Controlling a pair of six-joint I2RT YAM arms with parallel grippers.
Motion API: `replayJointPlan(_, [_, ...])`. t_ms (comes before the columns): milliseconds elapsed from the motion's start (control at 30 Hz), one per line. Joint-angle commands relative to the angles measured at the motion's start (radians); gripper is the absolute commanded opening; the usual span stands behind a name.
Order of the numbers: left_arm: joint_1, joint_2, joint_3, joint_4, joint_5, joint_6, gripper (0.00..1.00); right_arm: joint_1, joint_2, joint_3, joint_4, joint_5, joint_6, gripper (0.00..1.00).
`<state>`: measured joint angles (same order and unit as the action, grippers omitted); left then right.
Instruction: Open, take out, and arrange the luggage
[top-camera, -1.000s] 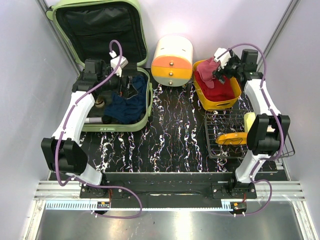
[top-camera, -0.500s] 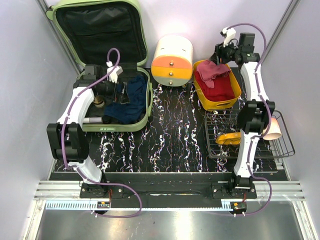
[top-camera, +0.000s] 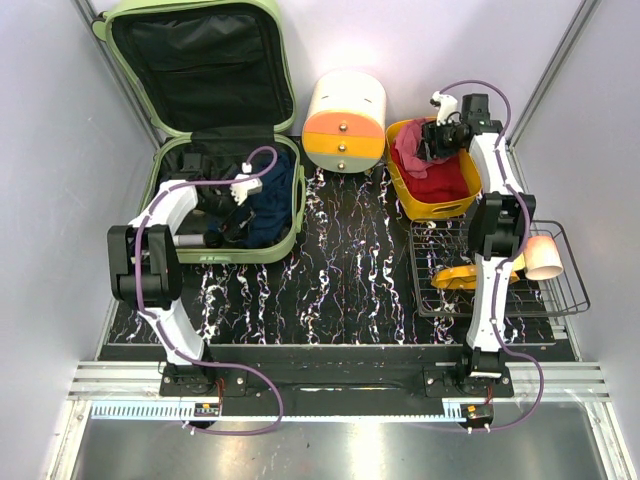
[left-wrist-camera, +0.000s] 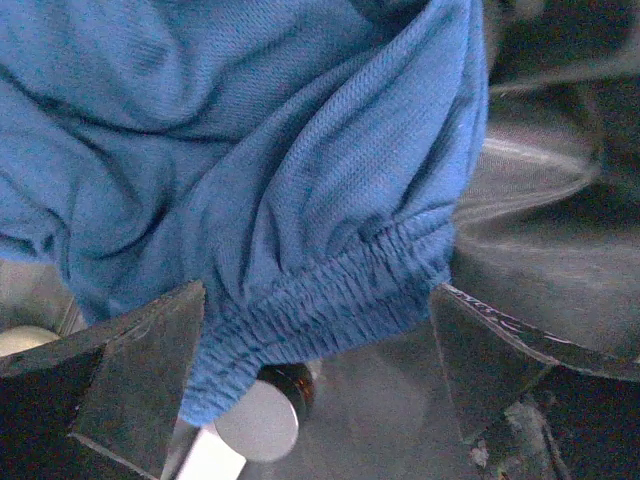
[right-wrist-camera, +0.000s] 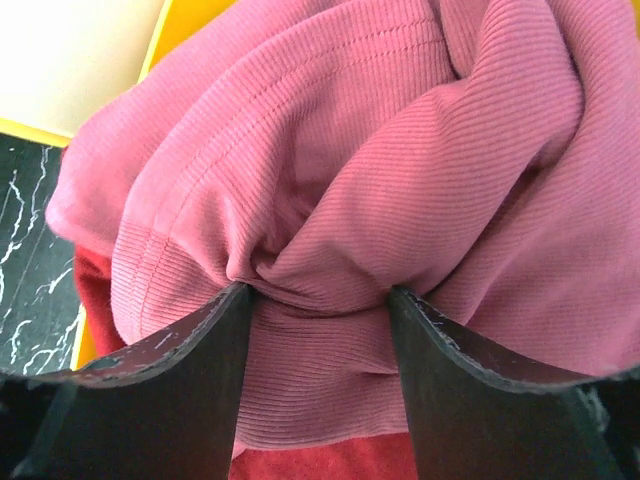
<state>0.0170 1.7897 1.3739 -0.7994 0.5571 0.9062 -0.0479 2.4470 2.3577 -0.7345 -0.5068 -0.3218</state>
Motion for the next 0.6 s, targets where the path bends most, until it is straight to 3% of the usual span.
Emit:
replayJointPlan(0, [-0.006,0.057,-0.031,0.034,-0.019,0.249,0.99,-0.009,-0.117,-0.014,-0.080,0.001,-0.007,0.66])
replayJointPlan(100, [-0.012,0.063,-0.096,0.063,-0.077,0.355,0.99,-0.009,-0.169,-0.015,-0.080,-0.019,0.003,0.69])
replayJointPlan(200, [-0.012,0.069,-0.113,0.107,-0.120,0.350,0.94,-0.009,-0.215,-0.020,-0.074,-0.047,0.026,0.71])
replayJointPlan(333, [-0.012,0.089,-0.030,0.062,-0.096,0.271,0.60,-0.009,-0.252,-0.015,-0.043,-0.059,0.061,0.72])
replayJointPlan(367, [-0.012,0.088,-0.007,0.028,-0.074,0.255,0.42,-0.009,-0.262,-0.015,-0.039,-0.059,0.067,0.72])
replayJointPlan(467, [-0.002,0.079,0.086,-0.029,0.036,0.157,0.19,-0.009,-0.270,0.011,-0.026,-0.064,0.078,0.73])
replayJointPlan(567, [0.014,0.088,0.207,-0.076,0.073,0.059,0.10,-0.009,-0.267,0.040,-0.028,-0.070,0.089,0.74])
